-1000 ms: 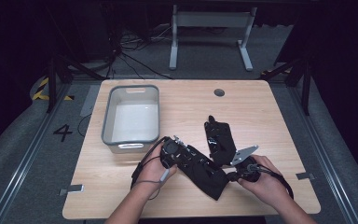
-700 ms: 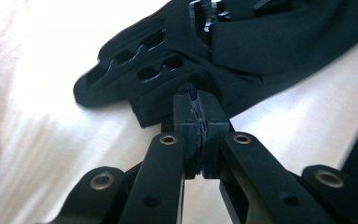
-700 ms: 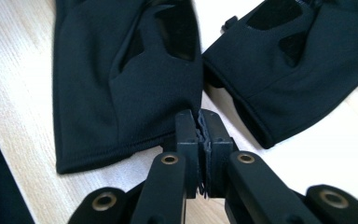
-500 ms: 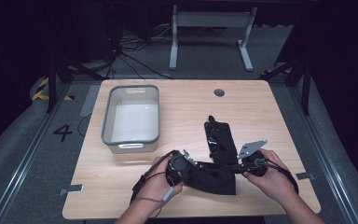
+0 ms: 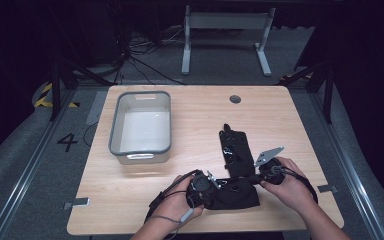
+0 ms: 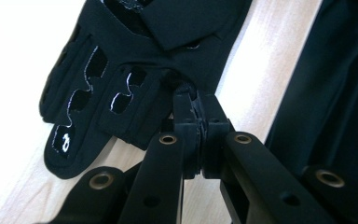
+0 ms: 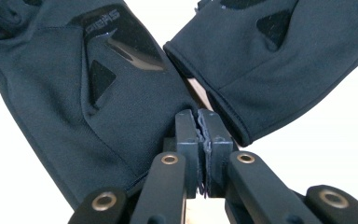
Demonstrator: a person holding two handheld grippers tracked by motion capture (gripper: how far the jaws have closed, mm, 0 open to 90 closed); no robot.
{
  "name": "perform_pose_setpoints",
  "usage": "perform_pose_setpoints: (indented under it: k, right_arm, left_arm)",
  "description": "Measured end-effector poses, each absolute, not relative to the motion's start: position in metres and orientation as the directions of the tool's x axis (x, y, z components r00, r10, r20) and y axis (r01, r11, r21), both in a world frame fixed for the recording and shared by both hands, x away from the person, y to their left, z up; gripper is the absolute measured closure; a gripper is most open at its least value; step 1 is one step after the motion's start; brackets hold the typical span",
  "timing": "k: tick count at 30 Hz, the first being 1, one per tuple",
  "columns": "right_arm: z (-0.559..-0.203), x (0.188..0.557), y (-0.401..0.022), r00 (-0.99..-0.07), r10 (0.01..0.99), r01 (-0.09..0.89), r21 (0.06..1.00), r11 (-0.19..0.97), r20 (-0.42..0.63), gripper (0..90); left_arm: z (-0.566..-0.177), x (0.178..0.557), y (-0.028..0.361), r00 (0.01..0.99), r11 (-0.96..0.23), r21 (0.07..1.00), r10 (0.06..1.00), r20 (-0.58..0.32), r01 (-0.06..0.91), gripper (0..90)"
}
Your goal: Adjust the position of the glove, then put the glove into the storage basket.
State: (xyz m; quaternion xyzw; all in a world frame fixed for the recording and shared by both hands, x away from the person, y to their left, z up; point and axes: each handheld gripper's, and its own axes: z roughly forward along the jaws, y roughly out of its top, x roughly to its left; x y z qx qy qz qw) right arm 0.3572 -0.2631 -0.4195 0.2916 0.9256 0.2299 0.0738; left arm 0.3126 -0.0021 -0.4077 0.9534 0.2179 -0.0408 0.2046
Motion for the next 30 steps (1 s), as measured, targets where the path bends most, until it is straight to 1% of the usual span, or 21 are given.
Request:
perform_pose_setpoints:
  k: [2, 4, 7, 12, 17, 19, 22, 27, 30]
  right_arm:
    - [-0.42, 0.357, -0.263, -0.818, 0.576, 0.51, 0.458, 0.728, -0.004, 88.1]
    - [-0.42, 0.356, -0.264, -0.814, 0.581, 0.515, 0.454, 0.727, -0.008, 87.9]
    - [-0.42, 0.355, -0.266, -0.81, 0.586, 0.527, 0.445, 0.724, 0.005, 87.5]
    - [-0.419, 0.354, -0.268, -0.81, 0.586, 0.526, 0.442, 0.727, -0.001, 84.9]
    - [-0.421, 0.356, -0.27, -0.803, 0.596, 0.528, 0.45, 0.72, -0.012, 80.0]
    - [-0.419, 0.355, -0.271, -0.8, 0.6, 0.527, 0.465, 0.711, -0.011, 77.3]
    - [-0.413, 0.354, -0.273, -0.796, 0.605, 0.516, 0.489, 0.703, -0.03, 76.4]
    - [-0.408, 0.354, -0.278, -0.781, 0.624, 0.53, 0.511, 0.677, -0.017, 73.4]
    - [-0.407, 0.356, -0.28, -0.776, 0.631, 0.536, 0.524, 0.662, -0.003, 73.4]
  left_arm:
    - [-0.408, 0.314, -0.001, 0.901, -0.822, 0.37, 0.393, -0.183, 0.433, 86.4]
    - [-0.406, 0.317, 0.002, 0.896, -0.811, 0.381, 0.404, -0.184, 0.444, 80.7]
    - [-0.404, 0.319, 0.005, 0.889, -0.797, 0.392, 0.412, -0.202, 0.459, 76.8]
    - [-0.398, 0.32, 0.01, 0.887, -0.786, 0.413, 0.391, -0.245, 0.46, 73.8]
    - [-0.393, 0.319, 0.013, 0.89, -0.789, 0.415, 0.376, -0.257, 0.453, 70.3]
    - [-0.39, 0.319, 0.016, 0.886, -0.775, 0.429, 0.388, -0.255, 0.463, 70.1]
    - [-0.385, 0.321, 0.022, 0.878, -0.754, 0.451, 0.409, -0.248, 0.478, 68.8]
    - [-0.379, 0.327, 0.036, 0.851, -0.714, 0.468, 0.477, -0.22, 0.521, 67.4]
    - [-0.377, 0.331, 0.044, 0.837, -0.688, 0.486, 0.501, -0.22, 0.539, 67.4]
